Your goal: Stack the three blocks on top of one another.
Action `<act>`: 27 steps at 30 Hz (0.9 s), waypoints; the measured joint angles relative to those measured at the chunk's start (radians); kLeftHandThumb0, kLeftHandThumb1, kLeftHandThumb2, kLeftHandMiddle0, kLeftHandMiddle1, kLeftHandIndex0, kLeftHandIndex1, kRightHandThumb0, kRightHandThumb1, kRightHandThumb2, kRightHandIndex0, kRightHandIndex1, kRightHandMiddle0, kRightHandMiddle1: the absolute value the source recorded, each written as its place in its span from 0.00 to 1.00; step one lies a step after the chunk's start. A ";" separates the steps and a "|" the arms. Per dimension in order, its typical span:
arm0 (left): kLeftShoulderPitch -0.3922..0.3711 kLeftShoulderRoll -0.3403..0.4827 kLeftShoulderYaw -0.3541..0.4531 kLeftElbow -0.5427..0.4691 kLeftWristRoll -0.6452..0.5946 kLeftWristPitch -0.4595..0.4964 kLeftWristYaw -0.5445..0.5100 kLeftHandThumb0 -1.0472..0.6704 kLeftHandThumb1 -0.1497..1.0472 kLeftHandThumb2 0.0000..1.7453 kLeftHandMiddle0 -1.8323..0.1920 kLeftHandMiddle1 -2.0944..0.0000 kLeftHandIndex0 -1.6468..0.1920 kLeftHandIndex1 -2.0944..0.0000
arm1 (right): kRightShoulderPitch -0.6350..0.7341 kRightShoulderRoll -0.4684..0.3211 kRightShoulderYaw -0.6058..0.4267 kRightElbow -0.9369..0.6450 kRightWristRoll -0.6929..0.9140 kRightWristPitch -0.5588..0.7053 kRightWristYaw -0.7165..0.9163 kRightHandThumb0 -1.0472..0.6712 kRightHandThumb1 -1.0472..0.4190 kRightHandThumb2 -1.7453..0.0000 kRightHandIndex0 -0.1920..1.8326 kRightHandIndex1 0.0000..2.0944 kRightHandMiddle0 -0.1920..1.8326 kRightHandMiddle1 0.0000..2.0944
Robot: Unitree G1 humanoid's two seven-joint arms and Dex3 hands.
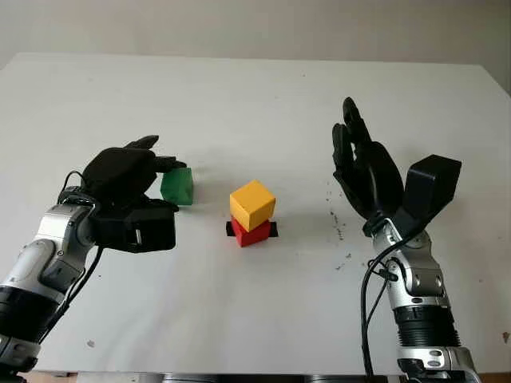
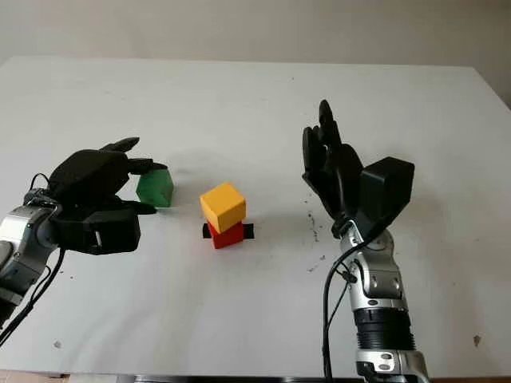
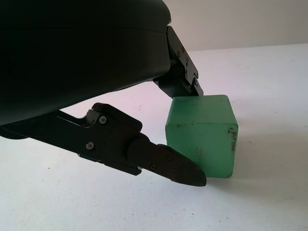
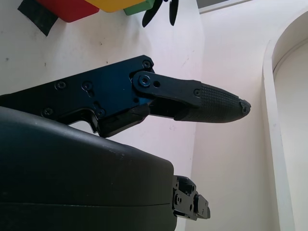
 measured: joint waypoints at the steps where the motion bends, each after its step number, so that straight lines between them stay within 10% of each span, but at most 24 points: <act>1: 0.000 0.000 0.001 0.002 -0.003 -0.004 0.002 0.38 1.00 0.06 0.79 0.97 0.53 0.79 | 0.000 0.000 -0.001 0.000 0.000 0.000 0.000 0.17 0.00 0.66 0.00 0.00 0.00 0.00; 6: 0.000 0.000 0.007 0.020 -0.012 -0.034 0.014 0.38 1.00 0.10 0.78 0.97 0.66 0.56 | 0.000 0.001 -0.002 0.000 0.002 0.000 -0.005 0.17 0.00 0.67 0.00 0.00 0.00 0.00; 27: 0.010 -0.060 0.129 0.060 -0.330 -0.101 -0.007 0.42 1.00 0.11 0.76 0.97 0.74 0.38 | -0.008 -0.001 -0.004 0.000 0.003 0.003 0.005 0.19 0.00 0.68 0.00 0.00 0.00 0.00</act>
